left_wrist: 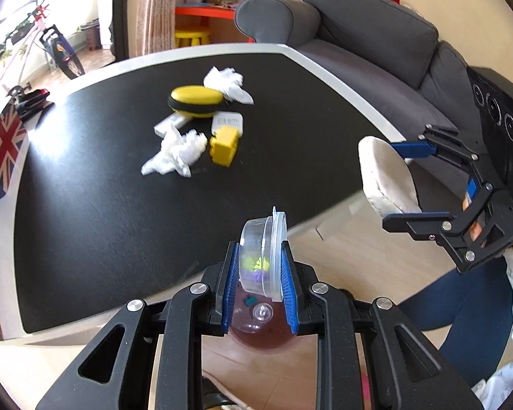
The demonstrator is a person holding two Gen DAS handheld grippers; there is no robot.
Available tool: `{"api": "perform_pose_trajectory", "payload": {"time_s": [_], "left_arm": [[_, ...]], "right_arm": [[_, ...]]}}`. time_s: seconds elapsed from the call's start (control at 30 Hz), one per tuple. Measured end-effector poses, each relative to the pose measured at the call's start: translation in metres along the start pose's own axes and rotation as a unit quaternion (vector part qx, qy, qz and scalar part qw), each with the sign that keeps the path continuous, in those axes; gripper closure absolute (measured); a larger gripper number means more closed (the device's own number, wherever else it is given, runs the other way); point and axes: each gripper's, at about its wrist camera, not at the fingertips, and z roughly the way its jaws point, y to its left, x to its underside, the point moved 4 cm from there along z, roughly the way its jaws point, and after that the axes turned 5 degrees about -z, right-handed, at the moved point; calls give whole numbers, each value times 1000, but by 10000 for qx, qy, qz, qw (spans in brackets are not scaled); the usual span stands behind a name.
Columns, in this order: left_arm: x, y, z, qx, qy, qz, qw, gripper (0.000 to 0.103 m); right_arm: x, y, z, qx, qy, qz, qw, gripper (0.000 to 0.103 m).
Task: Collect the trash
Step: 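Carry both items over the bin while the left gripper opens to drop the container, then open the right gripper to drop the white pouch into the bin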
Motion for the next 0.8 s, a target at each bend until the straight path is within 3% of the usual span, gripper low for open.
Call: {"api": "perform_pose_trajectory", "payload": {"time_s": [0.27, 0.53, 0.57, 0.63, 0.67, 0.7, 0.8], "left_arm": [[23, -11, 14, 107, 353, 232, 9991, 80], [25, -17, 22, 138, 449, 334, 9983, 77], [25, -17, 24, 136, 460, 345, 9983, 71], [24, -18, 26, 123, 432, 349, 9984, 43], [23, -18, 26, 115, 378, 344, 9986, 21], [22, -18, 24, 127, 279, 350, 9989, 12], [19, -17, 21, 134, 194, 318, 9992, 12]], "right_arm": [[8, 9, 5, -73, 114, -32, 9999, 19], [12, 6, 5, -104, 129, -7, 9999, 19], [12, 6, 5, -105, 129, -5, 9999, 19], [12, 6, 5, -110, 131, -7, 9999, 19], [13, 6, 5, -111, 131, -6, 9999, 19], [13, 6, 5, -113, 132, -5, 9998, 19], [13, 6, 5, -116, 130, -7, 9998, 19]]}}
